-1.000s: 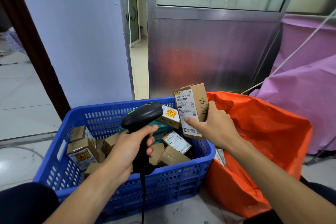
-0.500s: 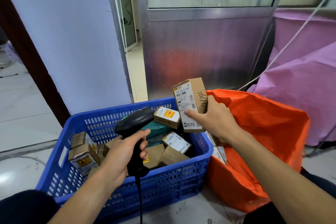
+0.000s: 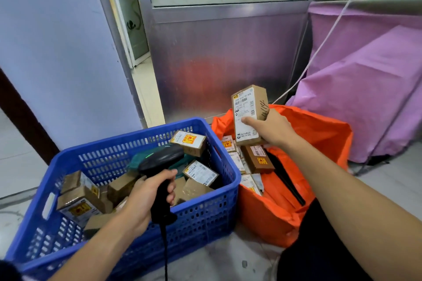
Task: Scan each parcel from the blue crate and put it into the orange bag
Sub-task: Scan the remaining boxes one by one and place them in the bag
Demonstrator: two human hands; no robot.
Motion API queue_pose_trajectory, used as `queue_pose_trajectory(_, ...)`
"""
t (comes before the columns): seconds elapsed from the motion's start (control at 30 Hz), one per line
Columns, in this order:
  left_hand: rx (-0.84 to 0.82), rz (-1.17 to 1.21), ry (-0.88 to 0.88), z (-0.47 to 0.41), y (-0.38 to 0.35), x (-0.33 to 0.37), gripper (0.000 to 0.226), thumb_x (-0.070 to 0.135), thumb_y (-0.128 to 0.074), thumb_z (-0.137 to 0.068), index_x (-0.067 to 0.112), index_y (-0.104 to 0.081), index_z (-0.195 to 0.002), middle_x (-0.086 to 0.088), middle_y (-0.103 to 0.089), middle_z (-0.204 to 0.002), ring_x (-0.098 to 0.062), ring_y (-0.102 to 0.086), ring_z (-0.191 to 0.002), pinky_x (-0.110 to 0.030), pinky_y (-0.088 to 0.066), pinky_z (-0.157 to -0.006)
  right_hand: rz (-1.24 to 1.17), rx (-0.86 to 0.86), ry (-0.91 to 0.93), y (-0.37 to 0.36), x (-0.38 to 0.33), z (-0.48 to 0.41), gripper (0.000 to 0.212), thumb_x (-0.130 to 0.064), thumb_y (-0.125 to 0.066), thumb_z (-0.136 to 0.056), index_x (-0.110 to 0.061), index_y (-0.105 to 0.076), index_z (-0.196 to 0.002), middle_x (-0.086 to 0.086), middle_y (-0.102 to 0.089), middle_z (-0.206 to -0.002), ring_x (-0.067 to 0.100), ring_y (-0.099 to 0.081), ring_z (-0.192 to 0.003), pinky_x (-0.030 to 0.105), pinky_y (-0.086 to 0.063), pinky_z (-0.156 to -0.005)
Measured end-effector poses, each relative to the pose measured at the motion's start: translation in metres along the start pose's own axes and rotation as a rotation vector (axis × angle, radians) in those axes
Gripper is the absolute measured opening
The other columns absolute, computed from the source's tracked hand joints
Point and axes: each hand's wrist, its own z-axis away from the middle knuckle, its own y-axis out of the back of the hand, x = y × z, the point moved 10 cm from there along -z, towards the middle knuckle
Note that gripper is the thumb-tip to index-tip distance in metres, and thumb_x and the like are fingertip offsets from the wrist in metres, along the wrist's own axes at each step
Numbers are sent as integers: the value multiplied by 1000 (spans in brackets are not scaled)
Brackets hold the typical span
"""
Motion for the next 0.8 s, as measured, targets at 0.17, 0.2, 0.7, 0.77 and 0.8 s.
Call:
queue_pose_trajectory(0.17, -33, 24, 27, -13, -36, -10, 17, 20, -67, -95, 9, -58, -86, -5, -47, -63, -19, -41, -50, -33, -39, -56, -10, -10, -79, 6, 31, -15, 77, -69, -68, -77, -24, -56, -138, 0, -71, -124, 21, -73, -99, 45, -65, -78)
queue_pose_trajectory(0.2, -33, 22, 34, -17, -43, -11, 17, 20, -66, -96, 10, -59, -85, -5, -47, -63, -19, -41, -49, -33, -39, -56, -25, -9, -112, 6, 42, -18, 76, -66, -70, -79, -21, -56, -138, 2, -71, -125, 23, -72, -100, 45, -65, -79)
queue_pose_trajectory(0.7, 33, -17, 62, -80, -113, -29, 21, 13, -66, -94, 3, -57, -77, -11, -54, -60, -21, -45, -46, -29, -42, -45, 249, -145, -235, 0, 119, -58, 109, -49, -78, -83, 2, -14, -155, 17, -55, -142, 38, -58, -125, 42, -52, -94)
queue_pose_trajectory(0.77, 26, -13, 88, -95, -123, -38, 15, 14, -61, -94, 2, -56, -87, -11, -54, -60, -22, -46, -46, -29, -43, -45, 248, -162, -262, 0, 143, -61, 105, -48, -76, -83, 2, -17, -154, 19, -57, -140, 38, -58, -124, 40, -50, -93)
queue_pose_trajectory(0.8, 26, -6, 100, -103, -127, -42, 12, 14, -58, -94, 3, -55, -91, -11, -55, -60, -22, -46, -46, -30, -44, -45, 244, -166, -278, -1, 157, -62, 100, -48, -76, -83, 1, -22, -152, 19, -57, -138, 38, -58, -123, 39, -50, -92)
